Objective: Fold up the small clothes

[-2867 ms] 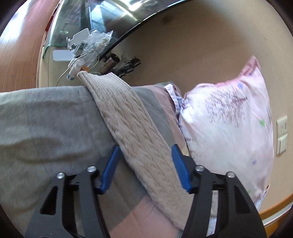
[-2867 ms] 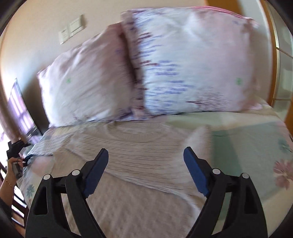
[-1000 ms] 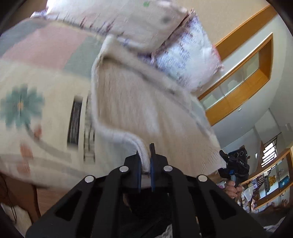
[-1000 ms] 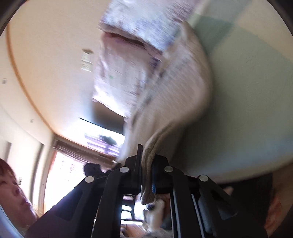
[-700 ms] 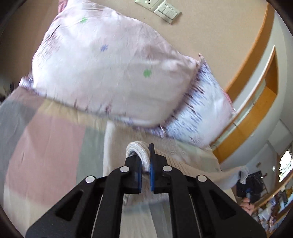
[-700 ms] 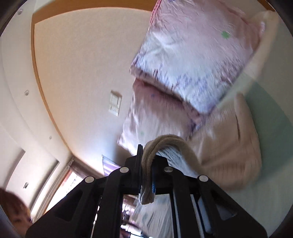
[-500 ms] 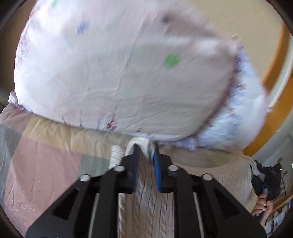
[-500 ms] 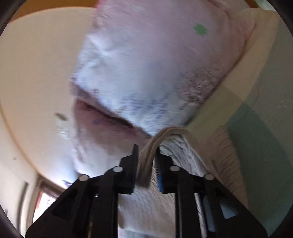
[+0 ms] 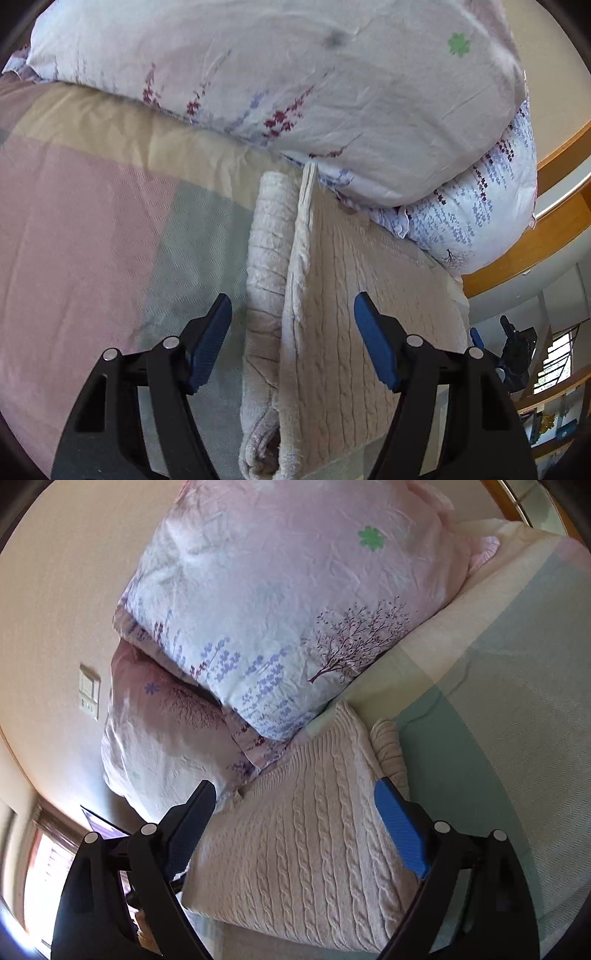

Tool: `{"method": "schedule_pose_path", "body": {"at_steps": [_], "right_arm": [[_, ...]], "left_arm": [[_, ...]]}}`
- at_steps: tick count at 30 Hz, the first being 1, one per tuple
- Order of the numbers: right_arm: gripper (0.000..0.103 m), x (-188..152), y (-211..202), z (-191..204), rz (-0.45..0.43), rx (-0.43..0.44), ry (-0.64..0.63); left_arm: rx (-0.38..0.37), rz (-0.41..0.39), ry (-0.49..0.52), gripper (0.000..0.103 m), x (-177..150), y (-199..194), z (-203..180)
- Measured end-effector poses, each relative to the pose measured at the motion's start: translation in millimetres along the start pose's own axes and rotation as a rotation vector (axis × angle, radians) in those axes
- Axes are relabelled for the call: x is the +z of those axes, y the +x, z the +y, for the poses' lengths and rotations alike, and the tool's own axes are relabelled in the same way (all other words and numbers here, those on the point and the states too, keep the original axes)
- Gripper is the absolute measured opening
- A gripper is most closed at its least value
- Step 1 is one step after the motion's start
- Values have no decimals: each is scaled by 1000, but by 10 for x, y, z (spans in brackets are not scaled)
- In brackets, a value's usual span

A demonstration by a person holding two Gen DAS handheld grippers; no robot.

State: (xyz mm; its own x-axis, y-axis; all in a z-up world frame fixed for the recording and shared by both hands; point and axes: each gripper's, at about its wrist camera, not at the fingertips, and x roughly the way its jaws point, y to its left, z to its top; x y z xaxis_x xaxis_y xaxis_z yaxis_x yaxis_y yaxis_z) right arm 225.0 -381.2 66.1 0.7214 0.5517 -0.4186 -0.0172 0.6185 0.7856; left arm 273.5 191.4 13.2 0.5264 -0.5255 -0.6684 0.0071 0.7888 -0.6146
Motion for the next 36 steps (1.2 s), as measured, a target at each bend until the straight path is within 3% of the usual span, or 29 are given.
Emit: {"method": "schedule_pose_path", "body": {"at_steps": [3,5,7,10,13,16,18,20,21,22,24,25,26,28,30,32,35,36], "right_arm": [[90,-42,-8,26,12,7,-17],[90,-62,-39,4,20,15,-10],[90,-86,-97,-21,29,31,-3],[90,-104,-247,-14,18,33,-33],[90,-64,-458,16,-43,-6,-96],[89,17,-628,-4,-119,-34,-109],[89,90,-657,-50,-153,-59,-98],[89,146,-599,-103,-150,-79,-90],[89,179,-555,-148,-135,-88,-81],[89,221,-511,-197,-109,-102,-67],[89,285,-480,-306,-61,-98,-35],[89,326,-472,-370,-29,-80,-16],[90,355,-453,-416,-1,-62,-4],[91,407,-337,-494,74,-33,23],[91,425,-169,-531,153,-26,41],[91,407,57,-544,238,-27,47],[90,333,331,-527,326,-43,49],[84,307,380,-527,341,-53,46]], "left_arm": [[-20,-6,-14,59,-43,118,-18],[-35,-5,-91,23,-48,147,69],[-101,-9,-199,20,-62,142,174],[-186,-48,-188,18,-30,22,-119],[-306,-75,-86,18,64,-20,-838],[-471,-66,19,18,78,307,-1766],[-573,-14,18,21,11,721,-2211],[-730,138,-55,38,-105,1273,-2563],[-811,209,-107,38,-174,1476,-2663],[-842,247,-122,38,-228,1568,-2735],[-798,193,-16,47,-267,1428,-2764],[-745,140,45,59,-269,1293,-2713],[-655,75,109,67,-259,1128,-2594],[-484,23,178,69,-261,954,-2358],[-296,59,199,69,-309,956,-2101],[-189,123,194,69,-401,1068,-1912],[-131,190,202,70,-521,1282,-1771],[-138,199,200,71,-555,1304,-1733]]}}
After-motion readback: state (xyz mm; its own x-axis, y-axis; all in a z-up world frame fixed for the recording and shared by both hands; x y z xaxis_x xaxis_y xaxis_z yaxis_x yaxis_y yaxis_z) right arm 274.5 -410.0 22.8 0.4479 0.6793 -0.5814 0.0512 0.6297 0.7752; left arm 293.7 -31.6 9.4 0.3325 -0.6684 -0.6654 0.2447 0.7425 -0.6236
